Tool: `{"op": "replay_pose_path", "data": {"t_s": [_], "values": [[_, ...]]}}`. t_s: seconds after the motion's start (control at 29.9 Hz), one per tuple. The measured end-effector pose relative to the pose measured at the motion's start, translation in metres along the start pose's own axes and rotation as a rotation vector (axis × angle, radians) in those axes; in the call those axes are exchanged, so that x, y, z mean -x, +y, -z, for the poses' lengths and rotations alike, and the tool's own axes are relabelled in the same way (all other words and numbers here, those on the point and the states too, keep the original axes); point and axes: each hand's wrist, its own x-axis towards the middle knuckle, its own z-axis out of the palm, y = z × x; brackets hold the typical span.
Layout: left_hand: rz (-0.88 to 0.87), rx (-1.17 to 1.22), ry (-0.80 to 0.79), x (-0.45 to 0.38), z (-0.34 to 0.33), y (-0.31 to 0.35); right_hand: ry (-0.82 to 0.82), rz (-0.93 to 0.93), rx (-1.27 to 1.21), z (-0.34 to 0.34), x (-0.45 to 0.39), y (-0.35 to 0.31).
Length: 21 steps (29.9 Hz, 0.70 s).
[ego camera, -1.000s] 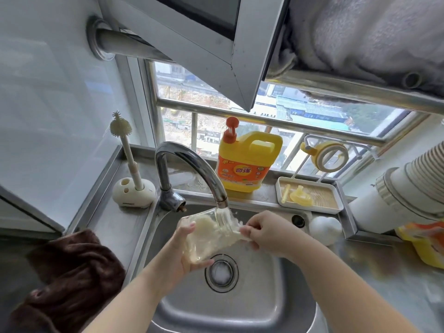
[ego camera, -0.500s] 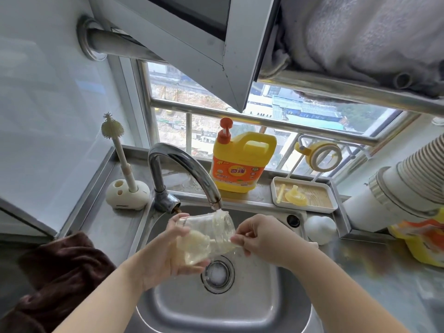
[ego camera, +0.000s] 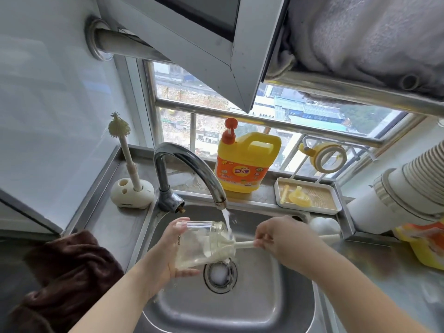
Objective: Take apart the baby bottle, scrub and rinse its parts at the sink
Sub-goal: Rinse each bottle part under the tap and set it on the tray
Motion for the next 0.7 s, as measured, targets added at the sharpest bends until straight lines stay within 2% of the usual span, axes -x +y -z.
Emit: {"op": "replay_pose_path", "data": {"t_s": [0.2,0.33,0.43,0.6,0.7], "values": [[-0.038,-0.026,-0.041,0.002,-0.013,0.003,-0.044,0.039,-0.030,-0.003,-0.003,-0.012],[-0.054,-0.046,0.020,0.001,-0.008,0.006,-0.053,-0.015,-0.095,0.010,-0.002,0.003],[-0.035,-0.036,-0.027,0.002,-0.017,0.004,-0.075,0.052,-0.104,0.001,-0.005,-0.011],[-0.095,-0.005,0.030,0.001,-0.013,0.010,-0.107,0.023,-0.265,0.007,-0.006,-0.003],[-0.106,0.091,-0.042,-0.001,-0.024,0.004,-0.088,-0.001,-0.457,0.003,-0.011,-0.010]]}}
